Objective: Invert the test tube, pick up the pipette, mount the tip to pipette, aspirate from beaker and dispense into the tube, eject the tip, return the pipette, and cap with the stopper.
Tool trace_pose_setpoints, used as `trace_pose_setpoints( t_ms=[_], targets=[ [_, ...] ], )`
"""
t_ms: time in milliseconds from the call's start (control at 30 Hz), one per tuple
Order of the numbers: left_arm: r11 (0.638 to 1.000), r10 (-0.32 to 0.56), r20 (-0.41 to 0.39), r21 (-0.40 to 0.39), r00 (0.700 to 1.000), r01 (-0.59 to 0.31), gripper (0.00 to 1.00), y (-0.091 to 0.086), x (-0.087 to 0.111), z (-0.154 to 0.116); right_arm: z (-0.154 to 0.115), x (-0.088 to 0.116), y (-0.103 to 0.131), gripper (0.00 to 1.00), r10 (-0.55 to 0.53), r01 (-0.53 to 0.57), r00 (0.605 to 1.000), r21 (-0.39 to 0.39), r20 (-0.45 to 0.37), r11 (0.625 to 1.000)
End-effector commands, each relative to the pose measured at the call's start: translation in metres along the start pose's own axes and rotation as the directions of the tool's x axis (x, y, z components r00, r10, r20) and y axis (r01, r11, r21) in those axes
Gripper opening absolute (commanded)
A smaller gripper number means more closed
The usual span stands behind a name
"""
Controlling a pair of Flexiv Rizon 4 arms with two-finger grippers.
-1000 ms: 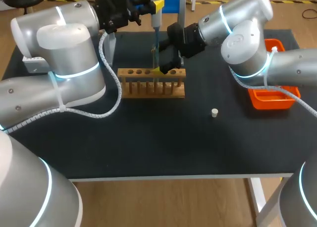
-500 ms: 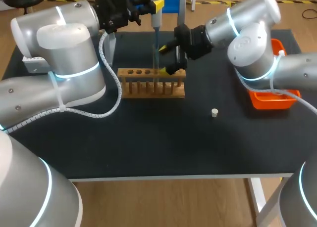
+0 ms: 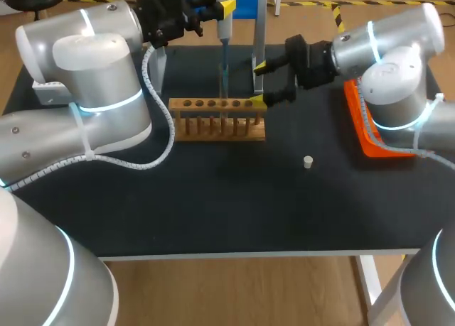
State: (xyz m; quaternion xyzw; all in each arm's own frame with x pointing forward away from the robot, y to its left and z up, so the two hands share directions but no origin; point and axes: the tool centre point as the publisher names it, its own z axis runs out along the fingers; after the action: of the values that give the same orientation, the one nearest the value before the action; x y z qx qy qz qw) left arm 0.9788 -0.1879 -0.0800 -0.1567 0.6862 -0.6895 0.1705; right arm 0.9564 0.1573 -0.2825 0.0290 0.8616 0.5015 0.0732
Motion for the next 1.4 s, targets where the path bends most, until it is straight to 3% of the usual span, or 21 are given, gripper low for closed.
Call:
trace_pose_setpoints(
  t_ms=[33,333,833,1100,1400],
  targets=[
    [1.0,0.001,0.005,0.003,1.0,-0.001,0.0,0.001,0.001,0.001,-0.034,0.009,0.013,1.0,-0.006,0.007,1.0,-0.024,0.016,1.0],
    [1.0,0.001,0.005,0.003,1.0,-0.001,0.0,0.001,0.001,0.001,-0.08,0.004,0.07,1.0,0.027,-0.025,0.999,-0.065,0.039,0.998],
    [1.0,0.001,0.005,0.003,1.0,-0.001,0.0,0.001,0.001,0.001,-0.12,0.004,0.186,1.0,-0.083,0.087,0.996,-0.102,0.041,0.991],
    [1.0,0.001,0.005,0.003,1.0,-0.001,0.0,0.001,0.001,0.001,-0.131,-0.003,0.221,1.0,-0.097,0.106,0.993,-0.173,0.061,0.979],
    [1.0,0.001,0.005,0.003,1.0,-0.001,0.0,0.001,0.001,0.001,-0.131,-0.013,0.246,1.0,-0.064,0.074,0.997,-0.304,0.043,0.95]
  ],
)
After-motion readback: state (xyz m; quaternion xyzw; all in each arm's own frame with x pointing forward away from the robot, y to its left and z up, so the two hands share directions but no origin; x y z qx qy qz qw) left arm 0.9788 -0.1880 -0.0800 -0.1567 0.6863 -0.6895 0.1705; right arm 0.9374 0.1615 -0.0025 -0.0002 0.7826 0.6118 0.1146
